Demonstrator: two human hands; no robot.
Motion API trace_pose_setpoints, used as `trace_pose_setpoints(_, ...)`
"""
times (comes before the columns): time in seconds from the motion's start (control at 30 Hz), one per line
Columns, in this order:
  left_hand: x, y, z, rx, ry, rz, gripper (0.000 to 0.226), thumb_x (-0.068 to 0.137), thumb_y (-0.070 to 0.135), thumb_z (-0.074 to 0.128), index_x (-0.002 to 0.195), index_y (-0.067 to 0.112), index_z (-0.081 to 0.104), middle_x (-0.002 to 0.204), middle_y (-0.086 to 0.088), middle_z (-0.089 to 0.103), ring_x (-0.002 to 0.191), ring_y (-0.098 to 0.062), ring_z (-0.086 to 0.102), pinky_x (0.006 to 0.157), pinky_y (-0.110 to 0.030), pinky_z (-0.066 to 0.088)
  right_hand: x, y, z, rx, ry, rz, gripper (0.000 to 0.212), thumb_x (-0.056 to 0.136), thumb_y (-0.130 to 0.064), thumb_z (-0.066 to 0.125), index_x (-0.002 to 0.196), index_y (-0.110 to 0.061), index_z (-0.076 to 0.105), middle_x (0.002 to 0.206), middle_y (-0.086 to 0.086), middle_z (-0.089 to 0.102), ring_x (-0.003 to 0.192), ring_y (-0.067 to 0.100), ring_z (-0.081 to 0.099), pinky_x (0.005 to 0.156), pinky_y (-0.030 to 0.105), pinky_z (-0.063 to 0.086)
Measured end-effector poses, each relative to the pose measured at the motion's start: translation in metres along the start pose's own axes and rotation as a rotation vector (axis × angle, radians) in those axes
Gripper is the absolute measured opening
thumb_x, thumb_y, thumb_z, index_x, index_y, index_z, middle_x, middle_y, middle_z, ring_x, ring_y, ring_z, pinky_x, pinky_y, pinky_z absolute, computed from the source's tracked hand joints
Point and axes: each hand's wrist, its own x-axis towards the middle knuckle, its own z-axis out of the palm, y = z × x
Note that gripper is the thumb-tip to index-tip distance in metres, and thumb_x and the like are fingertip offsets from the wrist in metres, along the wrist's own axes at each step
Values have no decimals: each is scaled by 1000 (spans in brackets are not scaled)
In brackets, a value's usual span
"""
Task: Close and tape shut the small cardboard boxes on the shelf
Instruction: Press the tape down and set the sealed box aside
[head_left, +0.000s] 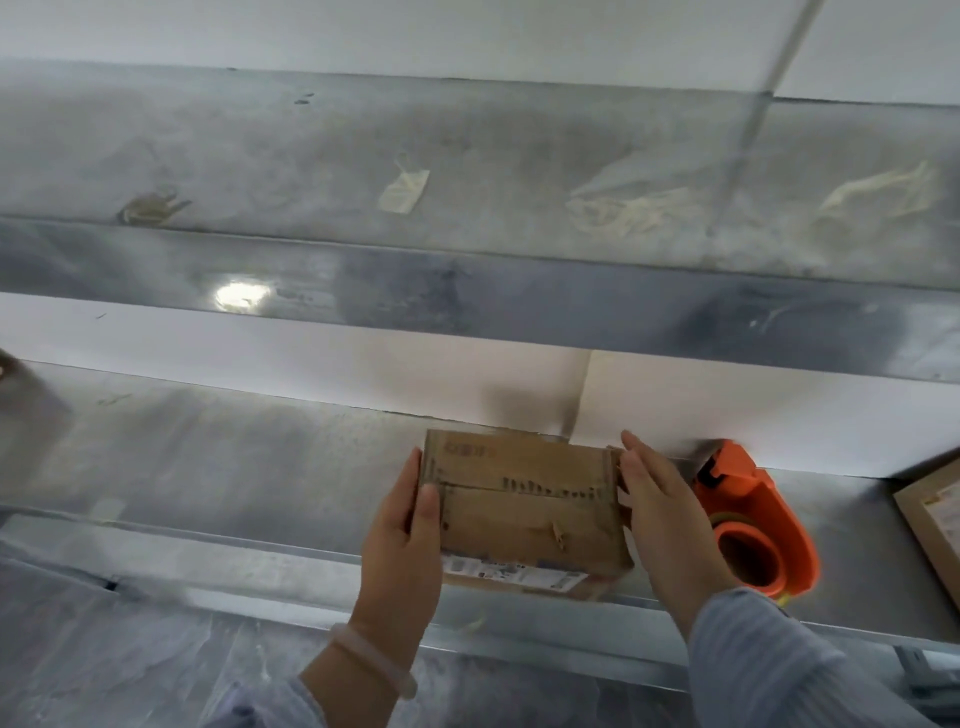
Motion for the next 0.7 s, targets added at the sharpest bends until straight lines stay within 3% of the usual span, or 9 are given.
trace_pose_setpoints(0.07, 3, -1, -3, 107, -80, 22, 37, 102, 21, 47, 131, 42, 42, 111, 19, 58, 102, 2, 60, 86, -23, 54, -5, 5, 3, -68, -21, 8, 43, 103, -39, 42, 145, -46, 36, 132, -13, 46, 116, 13, 51, 101, 40, 47)
trace_pose_setpoints(0.13, 18, 3, -6, 252, -154, 13, 48, 102, 20, 47, 144, 39, 33, 116, 12, 50, 110, -11, 54, 90, -29, 51, -6, 6, 6, -124, -49, 20, 46, 104, -38, 41, 146, -50, 28, 132, -12, 41, 116, 16, 50, 99, 41, 49)
trace_pose_setpoints(0.2, 35, 8, -3, 343, -177, -48, 51, 103, 28, 44, 150, 34, 29, 122, 4, 40, 112, -14, 47, 92, -29, 46, 1, 2, 6, -190, -74, 38, 43, 104, -37, 39, 142, -54, 29, 133, -9, 44, 115, 21, 54, 97, 47, 51)
trace_pose_setpoints(0.3, 44, 12, 7, 393, -154, -50, 45, 101, 35, 44, 145, 30, 34, 128, 2, 31, 118, -20, 42, 105, -39, 41, 13, -1, 6, -225, -68, 81, 36, 104, -34, 39, 134, -53, 36, 131, -1, 52, 109, 25, 57, 96, 51, 50)
trace_pose_setpoints(0.37, 44, 8, 11, 354, -169, -57, 39, 100, 30, 48, 138, 28, 37, 130, 2, 32, 117, -20, 43, 103, -36, 41, 14, -1, 8, -279, -82, 81, 42, 102, -41, 44, 141, -46, 31, 134, -1, 49, 112, 23, 55, 99, 49, 49)
trace_pose_setpoints(0.5, 44, 3, 7, 238, -263, -82, 49, 93, 33, 63, 132, 33, 33, 124, 1, 48, 106, -16, 55, 89, -34, 53, 10, 2, 10, -319, -118, 25, 80, 87, -47, 67, 150, -36, 19, 128, -5, 44, 115, 18, 51, 98, 38, 51)
trace_pose_setpoints(0.63, 46, 4, 6, 256, -303, -92, 46, 98, 30, 56, 137, 32, 32, 121, 2, 51, 105, -16, 56, 88, -35, 54, 17, 5, 10, -351, -140, 17, 67, 93, -37, 62, 148, -31, 23, 123, -3, 53, 98, 8, 56, 74, 19, 50)
trace_pose_setpoints(0.7, 47, 3, 5, 255, -316, -100, 39, 100, 29, 51, 134, 33, 33, 121, 0, 51, 104, -15, 56, 87, -35, 54, 19, 6, 9, -329, -160, 44, 57, 98, -34, 56, 146, -33, 25, 119, -3, 57, 93, 7, 59, 67, 18, 52)
